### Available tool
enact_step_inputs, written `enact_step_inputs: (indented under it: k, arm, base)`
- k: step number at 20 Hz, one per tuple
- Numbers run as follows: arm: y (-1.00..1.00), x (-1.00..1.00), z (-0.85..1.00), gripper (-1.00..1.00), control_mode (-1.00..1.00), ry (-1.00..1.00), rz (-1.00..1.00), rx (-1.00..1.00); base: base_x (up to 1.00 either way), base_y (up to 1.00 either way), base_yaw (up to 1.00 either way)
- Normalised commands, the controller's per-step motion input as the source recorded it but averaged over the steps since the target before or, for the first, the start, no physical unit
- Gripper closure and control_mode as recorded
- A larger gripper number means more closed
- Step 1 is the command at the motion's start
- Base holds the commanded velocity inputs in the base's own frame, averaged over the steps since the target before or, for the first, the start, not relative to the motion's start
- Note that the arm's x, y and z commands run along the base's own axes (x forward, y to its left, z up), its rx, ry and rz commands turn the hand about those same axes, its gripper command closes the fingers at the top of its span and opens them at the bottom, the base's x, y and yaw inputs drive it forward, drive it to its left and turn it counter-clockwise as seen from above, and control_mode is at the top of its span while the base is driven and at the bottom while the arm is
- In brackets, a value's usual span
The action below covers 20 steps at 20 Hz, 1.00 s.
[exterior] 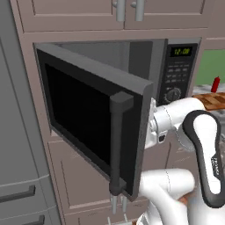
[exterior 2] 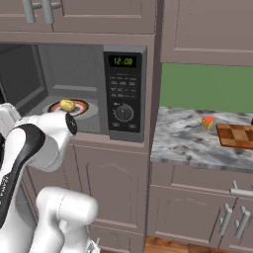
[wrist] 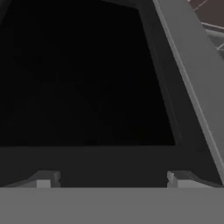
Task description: Retrieve the reheated potato from the microwave, then place the potato, cheese, and condiment on the cutting board.
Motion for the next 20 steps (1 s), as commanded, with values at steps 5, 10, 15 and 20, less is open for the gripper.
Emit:
enact_step_inputs:
  k: [5,10,15,20]
  arm:
    - [0.94,-0.08,0.00,-1.00,-1.00,0.00,0.00,0.00]
    - [0.88,-0.07,-0.04,-1.00,-1.00,-0.02,0.00,0.00]
    - [0.75,0.02,-0.10,-1.00,-1.00,-0.04,0.00,-0.03]
    - [0.50,0.23,-0.02,-1.00,-1.00,-0.03,-0.04,-0.06]
  base:
    - [0.00,0.00,0.00]
    - [0.00,0.00,0.00]
    - [0.00,0.00,0.00]
    - [0.00,0.00,0.00]
